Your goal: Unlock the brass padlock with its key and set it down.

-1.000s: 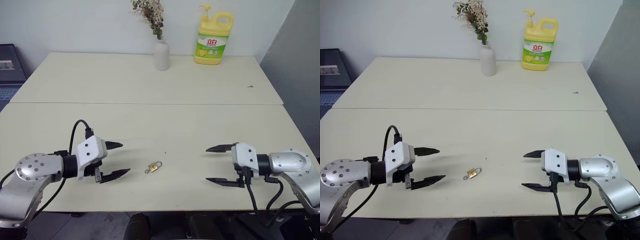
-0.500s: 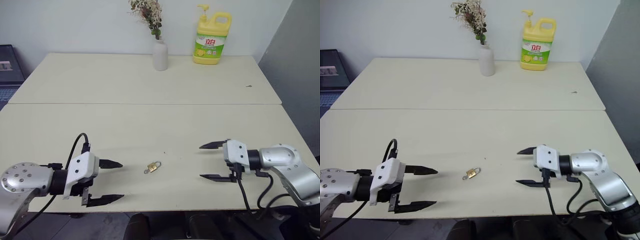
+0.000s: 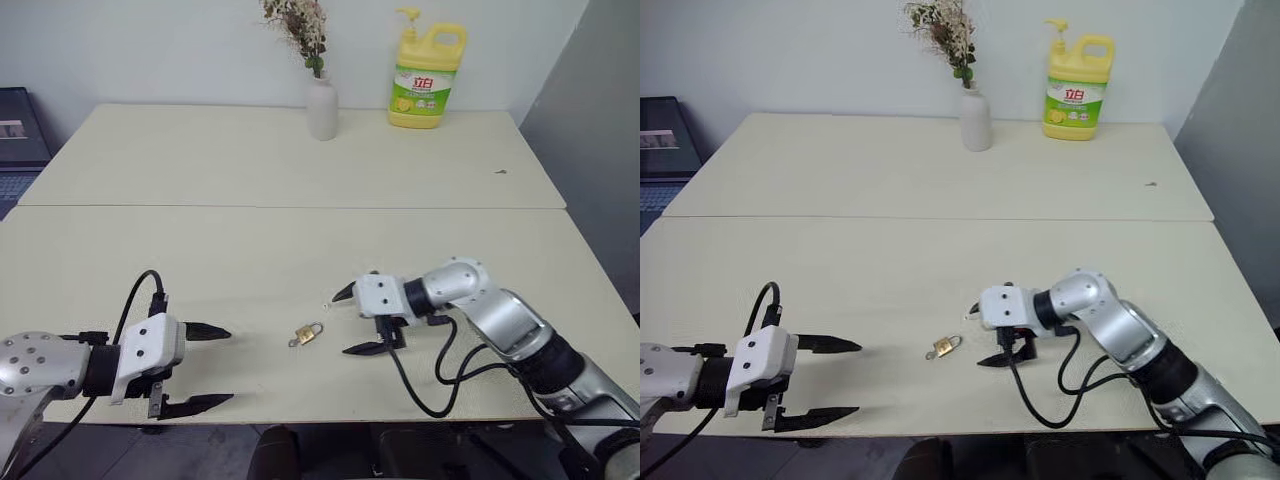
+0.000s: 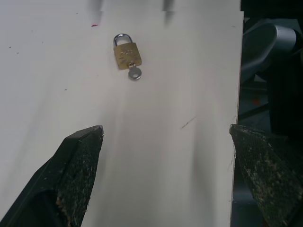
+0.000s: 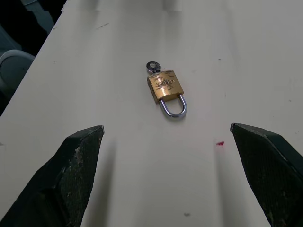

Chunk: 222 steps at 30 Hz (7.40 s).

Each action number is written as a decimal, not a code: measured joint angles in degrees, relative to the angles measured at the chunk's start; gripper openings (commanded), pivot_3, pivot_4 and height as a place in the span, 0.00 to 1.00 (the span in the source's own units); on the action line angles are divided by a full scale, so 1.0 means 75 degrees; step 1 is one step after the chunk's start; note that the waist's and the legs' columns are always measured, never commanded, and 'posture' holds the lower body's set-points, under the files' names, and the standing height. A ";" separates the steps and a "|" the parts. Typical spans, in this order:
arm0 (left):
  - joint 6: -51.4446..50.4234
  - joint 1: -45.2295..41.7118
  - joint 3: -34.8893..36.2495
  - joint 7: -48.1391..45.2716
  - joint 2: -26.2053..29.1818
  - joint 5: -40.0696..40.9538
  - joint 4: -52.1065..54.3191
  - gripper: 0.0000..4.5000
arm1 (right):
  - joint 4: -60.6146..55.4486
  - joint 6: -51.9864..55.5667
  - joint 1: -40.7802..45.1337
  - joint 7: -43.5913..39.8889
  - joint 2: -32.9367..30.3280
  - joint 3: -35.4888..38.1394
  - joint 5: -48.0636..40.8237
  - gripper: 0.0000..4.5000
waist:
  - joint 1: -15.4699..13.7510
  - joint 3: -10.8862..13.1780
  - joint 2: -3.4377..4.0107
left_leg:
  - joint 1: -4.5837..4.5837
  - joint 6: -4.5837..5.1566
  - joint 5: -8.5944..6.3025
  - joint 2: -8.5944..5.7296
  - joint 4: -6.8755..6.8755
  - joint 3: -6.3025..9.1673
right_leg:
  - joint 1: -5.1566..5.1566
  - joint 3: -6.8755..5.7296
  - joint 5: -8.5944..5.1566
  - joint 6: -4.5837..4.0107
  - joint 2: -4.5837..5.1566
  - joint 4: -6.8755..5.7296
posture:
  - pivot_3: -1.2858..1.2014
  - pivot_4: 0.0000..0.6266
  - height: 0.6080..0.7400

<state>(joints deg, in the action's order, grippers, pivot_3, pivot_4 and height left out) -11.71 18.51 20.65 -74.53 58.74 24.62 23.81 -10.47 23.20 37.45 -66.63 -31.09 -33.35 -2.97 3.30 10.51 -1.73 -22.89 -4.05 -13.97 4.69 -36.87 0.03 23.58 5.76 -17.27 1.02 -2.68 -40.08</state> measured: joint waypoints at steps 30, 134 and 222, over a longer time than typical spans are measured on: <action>0.0738 -0.0253 -0.0460 -0.0016 -0.0189 -0.0345 -0.0395 1.00 | 0.1623 0.0172 0.0792 0.0052 0.1703 -0.1096 0.1065 1.00 | 0.0030 -0.0005 -0.0006 | 0.0010 0.0000 0.0000 0.0006 0.0000 0.0000 | 0.0015 -0.0004 0.0001 -0.0050 -0.0006 -0.0054 | 0.52 0.24 1.00; -0.3491 -0.8456 -0.3888 0.0494 -0.3675 0.0792 -0.3806 0.32 | -0.1330 -0.5816 -0.2669 0.5716 -0.0834 0.2852 0.4772 0.21 | -0.0034 -0.0013 -0.0020 | 0.0003 -0.0003 0.0003 -0.0018 -0.0020 0.0032 | 0.0014 -0.0005 -0.0011 -0.0076 -0.0013 -0.0121 | 0.52 0.24 1.00; -0.3957 -0.8184 -0.3663 0.1503 -0.4140 0.0646 -0.3090 0.65 | -0.1249 -0.5323 -0.2455 0.4899 -0.0239 0.2767 0.3983 0.21 | -0.0048 -0.0013 -0.0020 | 0.0012 -0.0004 0.0004 -0.0022 -0.0023 0.0068 | -0.0011 -0.0028 -0.0011 -0.0077 -0.0013 -0.0119 | 0.52 0.24 1.00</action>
<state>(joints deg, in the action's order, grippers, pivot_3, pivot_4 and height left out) -41.39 -42.87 -6.82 -63.26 27.69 29.46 0.64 -19.84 -16.72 19.04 -29.89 -32.88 -12.60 26.90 2.94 10.41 -1.88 -22.80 -4.08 -13.94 4.53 -37.04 0.54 23.50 5.55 -17.35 0.44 -2.78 -40.97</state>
